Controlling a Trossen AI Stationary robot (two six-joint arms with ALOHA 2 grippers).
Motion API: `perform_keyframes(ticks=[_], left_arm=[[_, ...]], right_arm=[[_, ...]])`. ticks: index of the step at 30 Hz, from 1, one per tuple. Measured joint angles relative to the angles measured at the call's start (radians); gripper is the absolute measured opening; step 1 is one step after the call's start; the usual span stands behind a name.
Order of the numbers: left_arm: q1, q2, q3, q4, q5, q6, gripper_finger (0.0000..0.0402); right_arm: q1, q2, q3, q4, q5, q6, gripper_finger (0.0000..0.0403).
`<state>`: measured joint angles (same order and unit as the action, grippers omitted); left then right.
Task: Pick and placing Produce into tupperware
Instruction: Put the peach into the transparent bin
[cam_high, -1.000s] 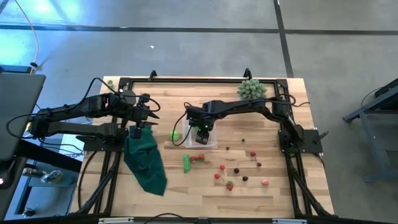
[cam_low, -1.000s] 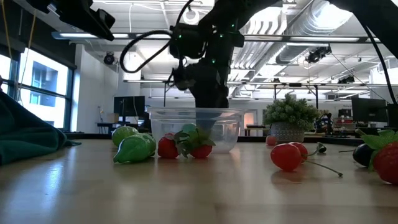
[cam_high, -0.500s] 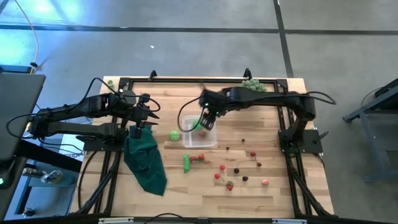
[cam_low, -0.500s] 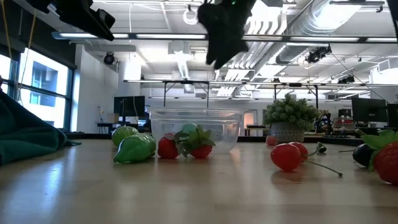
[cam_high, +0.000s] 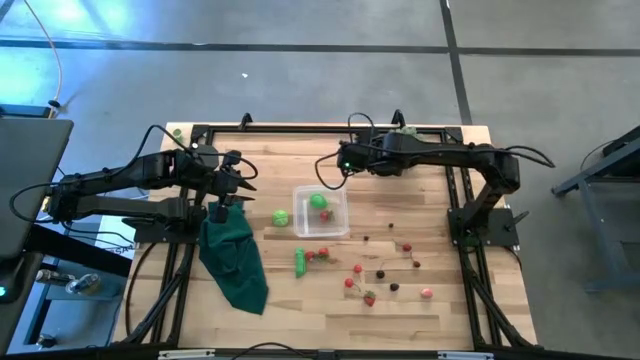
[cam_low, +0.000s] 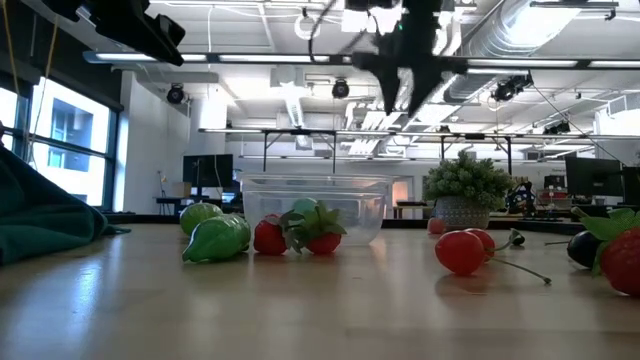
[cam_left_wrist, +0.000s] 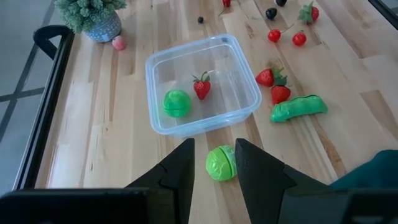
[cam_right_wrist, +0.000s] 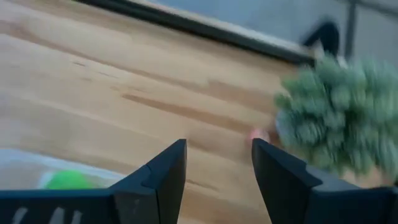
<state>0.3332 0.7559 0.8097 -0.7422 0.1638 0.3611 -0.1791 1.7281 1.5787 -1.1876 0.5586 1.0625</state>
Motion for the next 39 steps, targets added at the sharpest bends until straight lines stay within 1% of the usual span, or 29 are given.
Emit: perform_keyframes(ticks=[4,6,8,13,16,18,21,24,28,39], left_arm=[[0.0,0.0,0.0,0.0,0.0,0.0,0.0106],[0.0,0.0,0.0,0.0,0.0,0.0,0.0106],[0.0,0.0,0.0,0.0,0.0,0.0,0.0106],[0.0,0.0,0.0,0.0,0.0,0.0,0.0106],[0.0,0.0,0.0,0.0,0.0,0.0,0.0106],[0.0,0.0,0.0,0.0,0.0,0.0,0.0106],[0.0,0.0,0.0,0.0,0.0,0.0,0.0106],[0.0,0.0,0.0,0.0,0.0,0.0,0.0106],[0.0,0.0,0.0,0.0,0.0,0.0,0.0106],[0.0,0.0,0.0,0.0,0.0,0.0,0.0106]], right_arm=[[-0.041,0.002,-0.138,0.078,-0.107,0.209,0.0174],[-0.06,0.002,-0.213,0.161,-0.169,0.305,0.0174],[-0.076,0.002,-0.283,0.272,-0.207,0.363,0.0174],[-0.1,0.002,-0.452,0.52,-0.22,0.539,0.0174],[-0.102,0.002,-0.51,0.594,-0.18,0.639,0.0174],[-0.095,0.002,-0.526,0.608,-0.132,0.65,0.0174],[-0.086,0.002,-0.529,0.555,-0.069,0.667,0.0174],[-0.086,0.002,-0.525,0.476,-0.046,0.694,0.0174],[-0.104,0.004,-0.531,0.475,-0.021,0.677,0.0174],[-0.177,0.052,-0.531,0.533,-0.066,0.581,0.0174]])
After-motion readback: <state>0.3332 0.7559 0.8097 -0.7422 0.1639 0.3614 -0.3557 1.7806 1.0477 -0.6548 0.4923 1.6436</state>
